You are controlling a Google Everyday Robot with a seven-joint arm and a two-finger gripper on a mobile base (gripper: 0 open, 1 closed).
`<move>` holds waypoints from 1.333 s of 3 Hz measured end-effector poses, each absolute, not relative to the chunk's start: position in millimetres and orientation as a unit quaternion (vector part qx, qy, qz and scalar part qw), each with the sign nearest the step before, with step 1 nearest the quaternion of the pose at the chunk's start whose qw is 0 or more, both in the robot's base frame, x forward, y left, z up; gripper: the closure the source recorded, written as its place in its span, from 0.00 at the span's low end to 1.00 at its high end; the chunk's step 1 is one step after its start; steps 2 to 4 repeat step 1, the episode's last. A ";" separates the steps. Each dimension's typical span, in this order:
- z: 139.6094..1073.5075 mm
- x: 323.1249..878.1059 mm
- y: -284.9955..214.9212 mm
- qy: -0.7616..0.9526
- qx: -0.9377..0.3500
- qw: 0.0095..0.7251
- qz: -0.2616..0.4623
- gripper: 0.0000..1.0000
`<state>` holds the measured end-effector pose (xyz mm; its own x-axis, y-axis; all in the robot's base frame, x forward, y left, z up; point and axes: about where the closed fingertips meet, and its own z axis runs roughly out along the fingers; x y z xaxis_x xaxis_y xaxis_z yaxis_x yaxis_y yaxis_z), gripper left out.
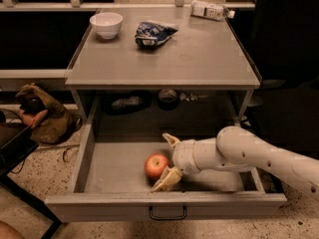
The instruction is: Place apple into top drawer
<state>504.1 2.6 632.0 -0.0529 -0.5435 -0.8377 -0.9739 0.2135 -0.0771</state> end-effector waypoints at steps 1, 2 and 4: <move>631.9 504.1 2.7 0.672 -0.564 0.394 0.273 0.00; 631.9 504.1 2.7 0.672 -0.564 0.394 0.273 0.00; 631.9 504.1 2.7 0.672 -0.564 0.394 0.273 0.00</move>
Offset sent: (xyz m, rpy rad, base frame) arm 0.0000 0.0000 0.0000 0.0000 0.0000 0.0000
